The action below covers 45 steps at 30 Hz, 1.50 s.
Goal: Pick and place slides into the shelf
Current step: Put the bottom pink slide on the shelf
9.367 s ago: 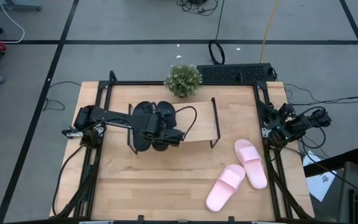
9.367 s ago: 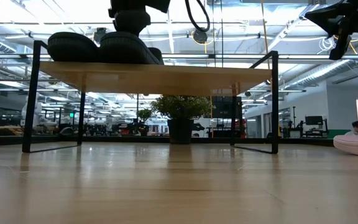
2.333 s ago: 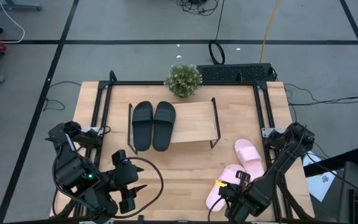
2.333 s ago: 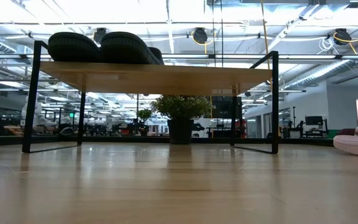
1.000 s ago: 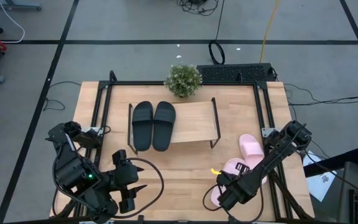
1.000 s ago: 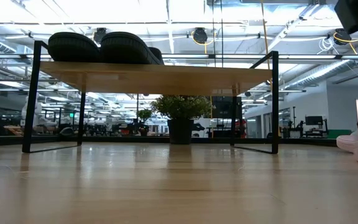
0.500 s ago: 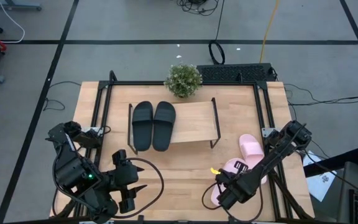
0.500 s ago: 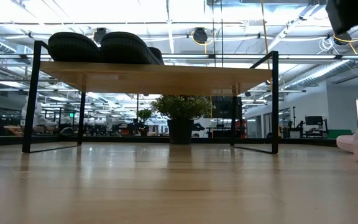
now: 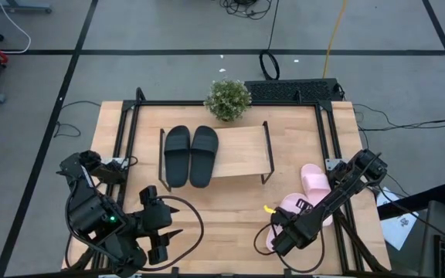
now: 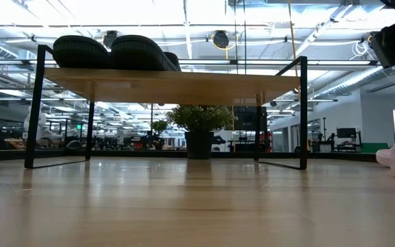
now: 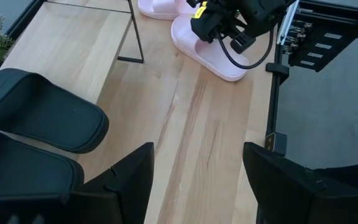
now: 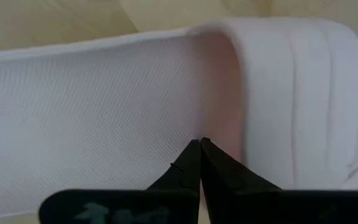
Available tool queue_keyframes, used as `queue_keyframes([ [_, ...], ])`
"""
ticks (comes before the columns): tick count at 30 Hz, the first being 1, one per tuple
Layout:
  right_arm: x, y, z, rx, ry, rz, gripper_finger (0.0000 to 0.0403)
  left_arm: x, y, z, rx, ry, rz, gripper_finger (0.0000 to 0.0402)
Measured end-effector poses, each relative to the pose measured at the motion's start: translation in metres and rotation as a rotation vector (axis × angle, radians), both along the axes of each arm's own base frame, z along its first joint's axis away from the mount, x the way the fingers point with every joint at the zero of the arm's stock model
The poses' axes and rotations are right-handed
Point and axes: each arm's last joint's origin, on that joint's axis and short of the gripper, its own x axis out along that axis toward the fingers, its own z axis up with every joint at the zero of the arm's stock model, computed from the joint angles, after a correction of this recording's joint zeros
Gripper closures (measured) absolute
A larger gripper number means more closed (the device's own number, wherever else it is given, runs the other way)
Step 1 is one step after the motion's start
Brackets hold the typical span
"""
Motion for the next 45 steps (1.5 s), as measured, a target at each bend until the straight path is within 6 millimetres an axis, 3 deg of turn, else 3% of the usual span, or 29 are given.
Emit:
queue_keyframes([
  [30, 0.0008, -0.0004, -0.0005, 0.037, 0.025, -0.039, 0.0403, 0.0, 0.0, 0.0, -0.005, -0.001, 0.005, 0.0158],
  [39, 0.0051, 0.0034, -0.0014, 0.094, -0.001, 0.097, 0.0403, 0.0001, -0.0001, 0.0001, -0.009, -0.003, 0.008, 0.0158],
  [45, 0.0064, -0.0004, -0.0012, 0.078, 0.006, 0.043, 0.0403, 0.0001, -0.0001, 0.0001, -0.009, -0.003, 0.008, 0.0158],
])
